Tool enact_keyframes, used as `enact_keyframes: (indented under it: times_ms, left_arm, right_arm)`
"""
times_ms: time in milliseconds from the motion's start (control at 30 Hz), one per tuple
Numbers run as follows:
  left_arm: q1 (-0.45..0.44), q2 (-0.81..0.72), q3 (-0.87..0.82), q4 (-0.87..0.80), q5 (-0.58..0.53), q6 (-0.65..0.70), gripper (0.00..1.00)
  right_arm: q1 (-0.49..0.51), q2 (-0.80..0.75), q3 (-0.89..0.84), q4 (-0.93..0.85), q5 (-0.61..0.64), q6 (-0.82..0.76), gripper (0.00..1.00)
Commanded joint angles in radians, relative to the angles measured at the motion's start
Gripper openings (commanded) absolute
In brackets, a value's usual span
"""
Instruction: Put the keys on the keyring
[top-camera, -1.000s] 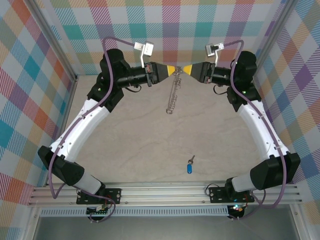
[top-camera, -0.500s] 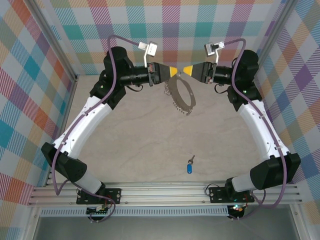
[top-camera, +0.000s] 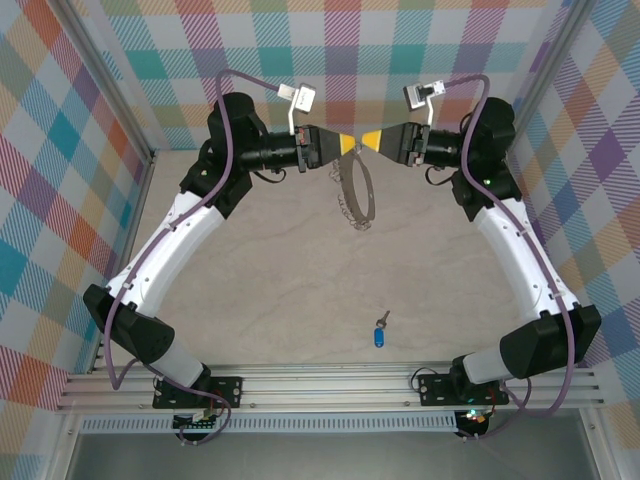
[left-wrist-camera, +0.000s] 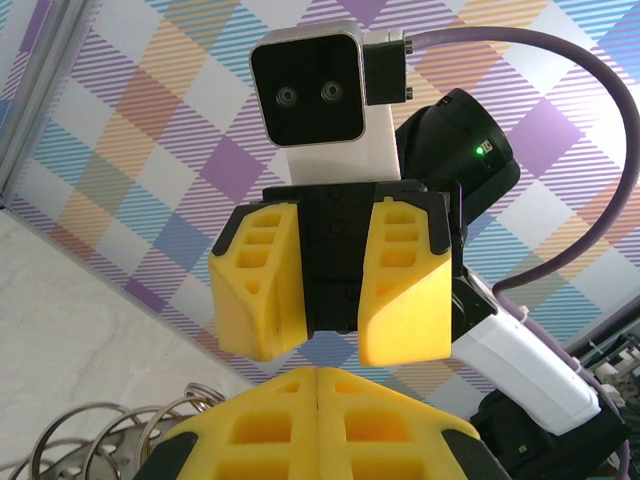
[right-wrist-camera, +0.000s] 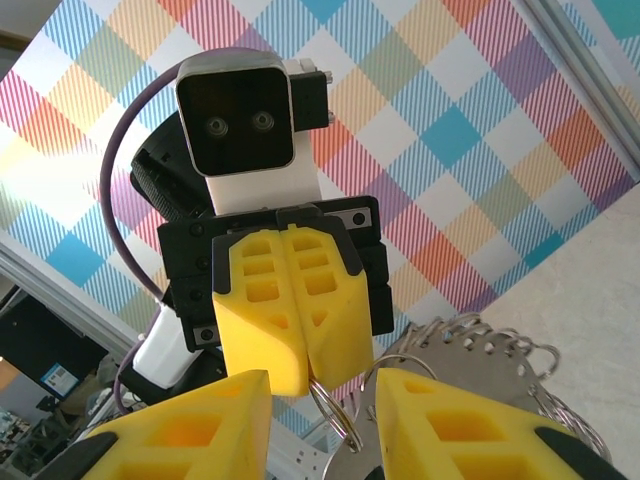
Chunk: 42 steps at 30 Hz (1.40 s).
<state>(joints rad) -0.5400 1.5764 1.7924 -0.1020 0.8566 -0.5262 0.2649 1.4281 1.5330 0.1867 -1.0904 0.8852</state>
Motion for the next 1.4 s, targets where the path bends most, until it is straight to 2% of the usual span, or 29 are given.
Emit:
enact_keyframes:
  times_ms: [0, 300, 467, 633, 833, 967, 1067, 1167, 1200, 1300, 1367]
  left_arm:
    - [0.002, -0.003, 0.037, 0.049, 0.031, -0.005, 0.00]
    - [0.002, -0.001, 0.041, 0.052, 0.032, -0.007, 0.00]
    - [0.002, 0.002, 0.043, 0.051, 0.029, -0.005, 0.00]
    - [0.002, 0.006, 0.045, 0.053, 0.027, -0.006, 0.00]
    - [0.002, 0.010, 0.050, 0.053, 0.024, -0.005, 0.00]
    - [0.002, 0.013, 0.056, 0.041, 0.000, -0.006, 0.00]
    - [0.003, 0.009, 0.072, -0.012, -0.070, 0.010, 0.01]
    - [0.014, -0.009, 0.062, -0.029, -0.147, 0.008, 0.17]
    - [0.019, -0.021, 0.053, -0.027, -0.176, 0.002, 0.27]
    - [0.035, -0.059, -0.003, 0.020, -0.236, -0.041, 0.48]
    - [0.047, -0.081, -0.043, 0.062, -0.258, -0.080, 0.53]
  right_arm:
    - [0.011, 0.011, 0.029, 0.032, -0.020, 0.004, 0.32]
    - [0.020, 0.006, 0.012, 0.026, -0.025, -0.002, 0.28]
    - [0.024, 0.006, 0.007, 0.019, -0.035, -0.007, 0.20]
    - [0.028, 0.007, 0.010, 0.009, -0.043, -0.015, 0.16]
    - [0.031, 0.016, 0.018, 0.011, -0.054, -0.017, 0.00]
    - [0.032, 0.017, 0.019, 0.010, -0.051, -0.021, 0.00]
    - [0.031, 0.008, 0.011, 0.005, -0.004, -0.036, 0.00]
    - [0.031, 0.001, 0.007, 0.016, 0.048, -0.044, 0.00]
    - [0.031, 0.001, 0.009, 0.027, 0.062, -0.040, 0.00]
    - [0.031, 0.002, 0.021, 0.052, 0.100, -0.032, 0.00]
    - [0.031, 0.005, 0.033, 0.066, 0.118, -0.028, 0.00]
